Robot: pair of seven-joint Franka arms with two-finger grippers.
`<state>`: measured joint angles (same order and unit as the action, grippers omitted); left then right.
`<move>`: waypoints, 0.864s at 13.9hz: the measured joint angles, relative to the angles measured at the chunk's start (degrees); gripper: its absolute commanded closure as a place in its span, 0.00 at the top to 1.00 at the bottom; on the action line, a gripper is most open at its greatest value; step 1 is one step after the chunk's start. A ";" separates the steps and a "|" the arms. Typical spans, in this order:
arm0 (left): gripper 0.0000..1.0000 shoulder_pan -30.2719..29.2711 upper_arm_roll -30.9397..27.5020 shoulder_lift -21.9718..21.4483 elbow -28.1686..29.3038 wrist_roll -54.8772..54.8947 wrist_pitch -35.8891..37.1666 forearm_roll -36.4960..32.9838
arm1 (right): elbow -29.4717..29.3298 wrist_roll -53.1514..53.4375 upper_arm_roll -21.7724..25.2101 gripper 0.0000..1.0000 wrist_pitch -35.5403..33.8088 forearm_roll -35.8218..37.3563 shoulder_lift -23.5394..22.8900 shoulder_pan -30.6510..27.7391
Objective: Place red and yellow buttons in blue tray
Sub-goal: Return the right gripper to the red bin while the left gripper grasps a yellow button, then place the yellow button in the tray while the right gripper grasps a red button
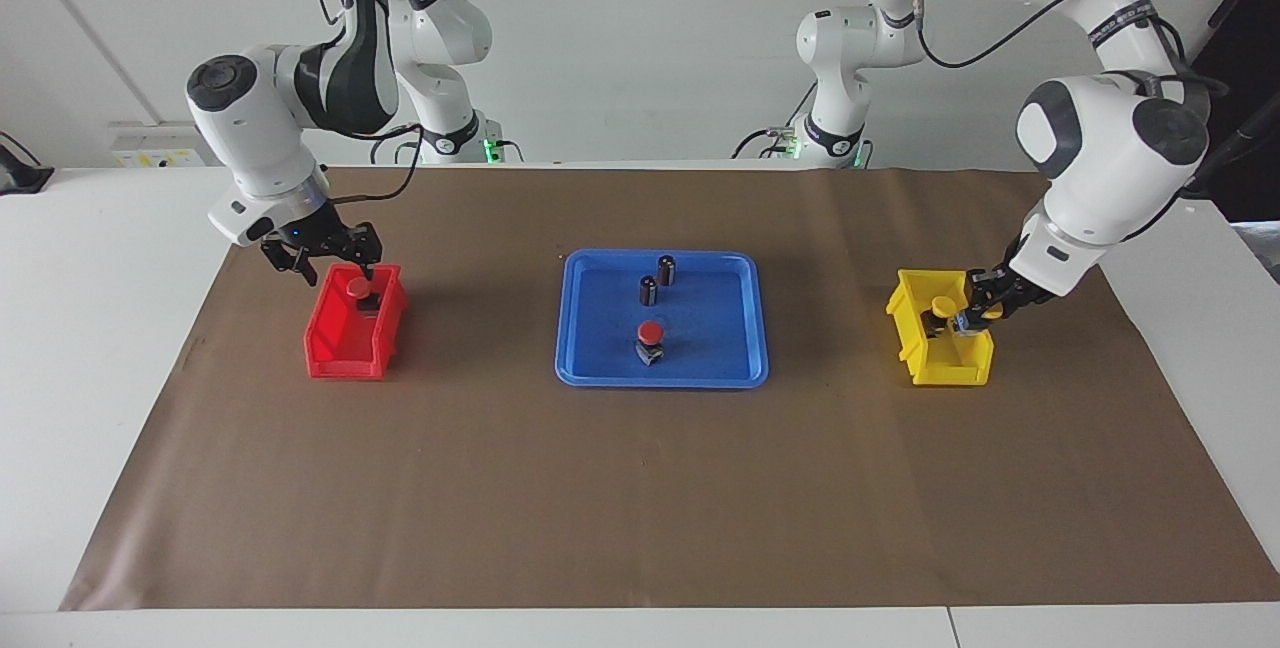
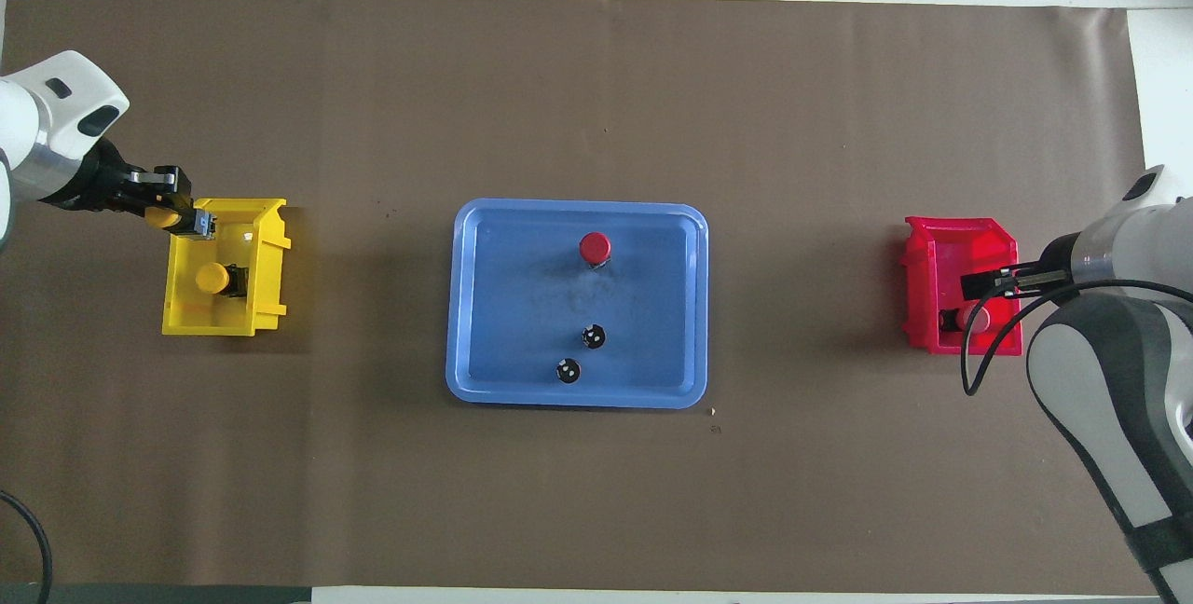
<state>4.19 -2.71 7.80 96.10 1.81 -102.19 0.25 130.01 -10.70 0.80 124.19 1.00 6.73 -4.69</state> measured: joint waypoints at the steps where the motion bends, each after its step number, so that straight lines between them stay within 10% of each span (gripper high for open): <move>1: 0.02 0.33 0.32 -0.21 -3.10 -1.46 2.43 0.49 | 0.91 -0.26 0.02 0.79 1.13 0.00 -0.14 -0.30; 12: 0.02 29.52 1.52 1.92 7.47 -42.08 -13.80 1.07 | 6.94 -0.79 0.07 0.72 8.46 0.00 -1.41 -2.06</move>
<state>33.70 -1.19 9.72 103.57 -40.27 -115.99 1.33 136.95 -11.50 0.87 132.64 1.00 5.32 -6.75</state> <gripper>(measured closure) 0.577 0.260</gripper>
